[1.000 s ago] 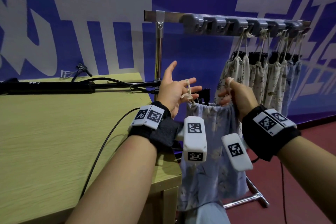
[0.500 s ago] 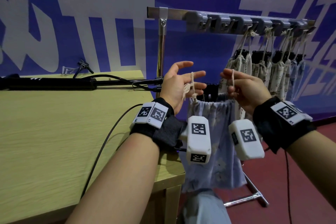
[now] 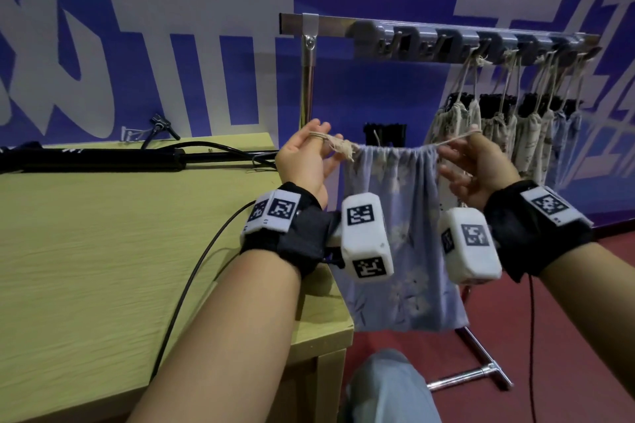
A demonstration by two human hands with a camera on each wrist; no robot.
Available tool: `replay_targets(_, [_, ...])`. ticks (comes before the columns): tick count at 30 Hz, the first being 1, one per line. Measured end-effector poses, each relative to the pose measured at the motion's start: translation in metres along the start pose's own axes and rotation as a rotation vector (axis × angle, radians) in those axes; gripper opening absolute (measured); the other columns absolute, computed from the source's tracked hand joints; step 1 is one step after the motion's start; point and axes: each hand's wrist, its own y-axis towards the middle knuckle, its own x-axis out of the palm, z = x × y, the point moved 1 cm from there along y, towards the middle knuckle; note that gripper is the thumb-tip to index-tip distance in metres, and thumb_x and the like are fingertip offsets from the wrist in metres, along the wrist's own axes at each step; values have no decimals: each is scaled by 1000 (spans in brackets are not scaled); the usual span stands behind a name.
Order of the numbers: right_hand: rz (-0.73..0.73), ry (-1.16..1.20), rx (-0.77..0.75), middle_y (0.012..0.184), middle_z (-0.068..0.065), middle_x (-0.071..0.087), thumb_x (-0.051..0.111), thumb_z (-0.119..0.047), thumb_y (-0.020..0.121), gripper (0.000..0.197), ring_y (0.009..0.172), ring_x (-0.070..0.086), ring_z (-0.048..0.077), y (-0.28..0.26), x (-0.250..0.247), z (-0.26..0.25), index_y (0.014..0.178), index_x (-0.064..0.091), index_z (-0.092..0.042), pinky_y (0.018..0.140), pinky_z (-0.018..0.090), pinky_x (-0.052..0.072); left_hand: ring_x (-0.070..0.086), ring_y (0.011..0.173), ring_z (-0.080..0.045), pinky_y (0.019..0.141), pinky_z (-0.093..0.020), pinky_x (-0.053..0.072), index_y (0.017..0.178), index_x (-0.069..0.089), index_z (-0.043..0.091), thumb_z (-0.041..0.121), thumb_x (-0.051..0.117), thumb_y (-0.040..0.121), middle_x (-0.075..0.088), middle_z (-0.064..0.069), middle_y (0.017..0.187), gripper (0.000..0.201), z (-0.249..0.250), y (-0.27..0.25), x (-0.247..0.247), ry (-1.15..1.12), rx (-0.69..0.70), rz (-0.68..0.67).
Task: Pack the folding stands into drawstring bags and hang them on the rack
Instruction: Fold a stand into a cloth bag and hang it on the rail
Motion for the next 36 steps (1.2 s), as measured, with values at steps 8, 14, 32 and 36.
replay_targets(8, [11, 178, 70, 52, -11, 65, 35, -23, 97, 28, 54, 64, 6, 9, 0, -5, 80, 56, -19, 48, 17, 44, 63, 57, -12, 57, -24, 57, 87, 57, 10, -8, 48, 92, 63, -8, 82, 21, 5, 5, -4, -52, -10, 36])
replay_targets(14, [-101, 270, 56, 41, -5, 44, 36, -14, 95, 24, 49, 58, 12, 8, -13, -33, 79, 54, -10, 72, 28, 52, 34, 54, -11, 55, -23, 28, 89, 51, 8, 8, 39, 86, 45, -1, 67, 12, 10, 26, -29, 19, -315, 57])
replay_targets(32, [-275, -650, 424, 82, 6, 53, 44, -42, 95, 33, 68, 51, 20, 13, 11, 83, 83, 51, -12, 57, 31, 45, 43, 58, -12, 57, -23, 37, 80, 58, 7, 17, 42, 87, 49, -3, 74, 20, 5, -6, 2, 161, -339, -205])
replay_targets(36, [-308, -642, 446, 84, 5, 54, 42, -52, 93, 45, 70, 52, 20, 16, 25, 87, 90, 55, -9, 58, 33, 46, 43, 56, -13, 55, -23, 37, 78, 57, 7, 17, 41, 88, 51, -4, 73, 22, 5, -10, 5, 181, -352, -241])
